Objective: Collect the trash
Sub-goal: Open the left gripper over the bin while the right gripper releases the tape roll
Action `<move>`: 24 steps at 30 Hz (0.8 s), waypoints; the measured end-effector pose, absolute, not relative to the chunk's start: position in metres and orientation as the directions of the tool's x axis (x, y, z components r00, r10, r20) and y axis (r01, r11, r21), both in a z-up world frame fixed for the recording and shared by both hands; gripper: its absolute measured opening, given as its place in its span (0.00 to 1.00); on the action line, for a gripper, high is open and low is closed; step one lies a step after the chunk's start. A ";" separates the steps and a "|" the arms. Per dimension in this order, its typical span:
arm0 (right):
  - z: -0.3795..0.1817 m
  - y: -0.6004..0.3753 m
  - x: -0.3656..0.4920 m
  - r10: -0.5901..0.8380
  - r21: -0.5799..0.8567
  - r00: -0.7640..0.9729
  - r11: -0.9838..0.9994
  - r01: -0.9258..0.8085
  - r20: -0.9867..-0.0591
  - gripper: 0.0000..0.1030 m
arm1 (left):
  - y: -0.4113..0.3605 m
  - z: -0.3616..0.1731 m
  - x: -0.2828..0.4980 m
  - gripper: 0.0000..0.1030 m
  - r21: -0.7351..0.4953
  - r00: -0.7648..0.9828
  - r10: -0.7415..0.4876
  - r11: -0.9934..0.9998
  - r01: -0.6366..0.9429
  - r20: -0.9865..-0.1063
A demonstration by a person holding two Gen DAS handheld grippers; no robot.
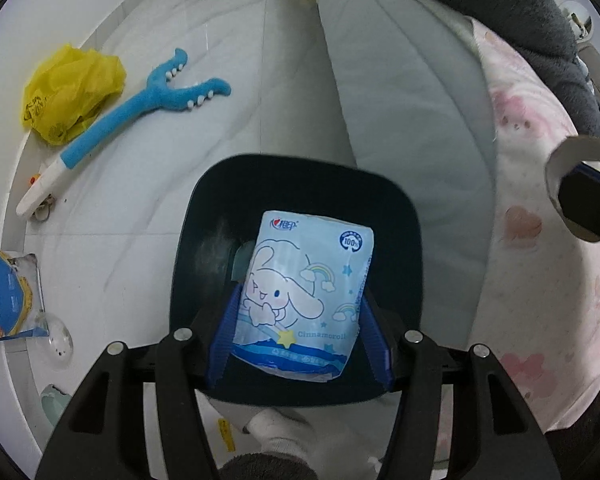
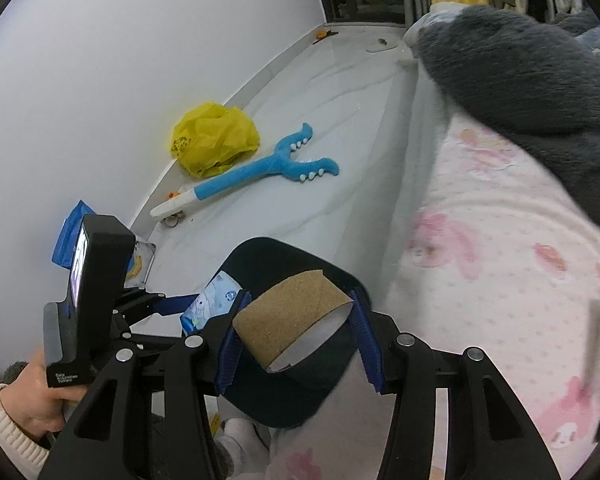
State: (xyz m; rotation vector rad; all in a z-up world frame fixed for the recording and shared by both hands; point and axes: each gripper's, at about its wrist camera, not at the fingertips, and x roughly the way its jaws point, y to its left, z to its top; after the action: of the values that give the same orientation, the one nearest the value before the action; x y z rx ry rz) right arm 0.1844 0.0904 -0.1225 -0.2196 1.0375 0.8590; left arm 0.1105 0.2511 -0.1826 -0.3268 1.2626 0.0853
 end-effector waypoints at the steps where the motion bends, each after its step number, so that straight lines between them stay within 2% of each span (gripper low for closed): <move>1: -0.125 0.095 0.183 0.516 0.224 0.220 0.663 -0.714 -0.828 0.50 | 0.252 -0.183 0.109 0.61 -0.198 0.304 -0.120 0.950 -0.241 -0.945; 6: -0.139 0.113 0.178 0.494 0.219 0.198 0.663 -0.716 -0.847 0.50 | 0.260 -0.183 0.100 0.74 -0.197 0.297 -0.122 0.951 -0.240 -0.947; 20: -0.190 0.150 0.180 0.400 0.185 0.144 0.675 -0.714 -0.905 0.50 | 0.293 -0.142 0.077 0.76 -0.192 0.441 -0.064 0.949 -0.251 -0.895; 24: -0.205 0.158 0.179 0.368 0.174 0.125 0.679 -0.713 -0.921 0.50 | 0.298 -0.125 0.074 0.74 -0.187 0.499 -0.042 0.951 -0.245 -0.866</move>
State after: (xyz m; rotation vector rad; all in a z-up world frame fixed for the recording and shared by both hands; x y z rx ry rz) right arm 0.1786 0.1579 -0.2055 -0.3454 1.2077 0.8107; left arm 0.0738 0.2976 -0.1248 -0.3032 1.0457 0.1248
